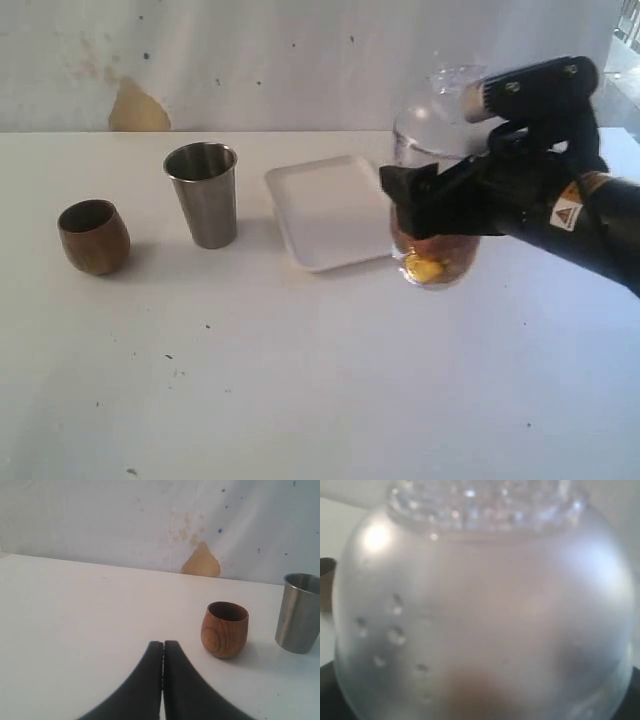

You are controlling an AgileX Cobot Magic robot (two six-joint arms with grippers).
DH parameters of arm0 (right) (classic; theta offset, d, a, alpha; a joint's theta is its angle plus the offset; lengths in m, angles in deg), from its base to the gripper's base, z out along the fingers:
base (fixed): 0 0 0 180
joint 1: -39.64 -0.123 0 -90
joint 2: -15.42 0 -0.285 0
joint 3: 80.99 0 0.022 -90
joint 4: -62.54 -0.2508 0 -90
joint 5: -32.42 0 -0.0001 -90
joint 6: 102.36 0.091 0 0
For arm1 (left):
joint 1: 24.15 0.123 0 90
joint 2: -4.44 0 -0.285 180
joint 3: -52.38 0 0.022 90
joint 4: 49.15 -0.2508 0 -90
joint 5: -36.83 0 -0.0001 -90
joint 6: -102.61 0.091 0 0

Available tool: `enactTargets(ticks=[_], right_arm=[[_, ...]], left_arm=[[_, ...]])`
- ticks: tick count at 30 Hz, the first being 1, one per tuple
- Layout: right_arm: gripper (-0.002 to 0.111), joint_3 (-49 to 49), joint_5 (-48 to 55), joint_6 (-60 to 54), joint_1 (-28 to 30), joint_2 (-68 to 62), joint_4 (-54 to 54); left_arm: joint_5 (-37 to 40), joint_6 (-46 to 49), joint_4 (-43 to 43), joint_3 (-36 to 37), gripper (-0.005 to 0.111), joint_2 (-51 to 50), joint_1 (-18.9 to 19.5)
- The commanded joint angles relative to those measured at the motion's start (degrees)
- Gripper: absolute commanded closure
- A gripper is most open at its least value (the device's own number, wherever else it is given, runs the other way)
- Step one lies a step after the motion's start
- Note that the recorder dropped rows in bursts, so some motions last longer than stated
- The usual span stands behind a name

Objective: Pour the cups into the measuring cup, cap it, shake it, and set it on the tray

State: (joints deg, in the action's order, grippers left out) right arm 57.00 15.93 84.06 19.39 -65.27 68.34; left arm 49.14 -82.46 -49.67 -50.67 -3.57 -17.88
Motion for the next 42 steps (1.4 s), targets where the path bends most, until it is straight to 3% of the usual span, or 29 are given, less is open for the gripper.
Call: enactTargets(ticks=[1,12,19,26,32,42], right_arm=[[0.108,0.79,-3.53,-2.41,2.17,2.84,-1.01],[0.108,7.86,-2.22,-6.73,17.11,2.63,-2.57],[0.108,14.94,1.8,-11.74,23.69,-2.13,-2.57],[0.108,23.89,2.36,-15.1,24.24,-17.32,-2.57],[0.108,33.39,2.7,-24.51,24.24,-28.74,-2.57],[0.108,40.05,2.37,-35.66,24.24,-37.51,-2.57]], left_arm=[[-0.68,0.0,0.17,0.27,0.106,0.22,-0.08],[-0.68,0.0,0.17,0.27,0.106,0.22,-0.08],[-0.68,0.0,0.17,0.27,0.106,0.22,-0.08],[-0.68,0.0,0.17,0.27,0.106,0.22,-0.08],[-0.68,0.0,0.17,0.27,0.106,0.22,-0.08],[-0.68,0.0,0.17,0.27,0.106,0.22,-0.08]])
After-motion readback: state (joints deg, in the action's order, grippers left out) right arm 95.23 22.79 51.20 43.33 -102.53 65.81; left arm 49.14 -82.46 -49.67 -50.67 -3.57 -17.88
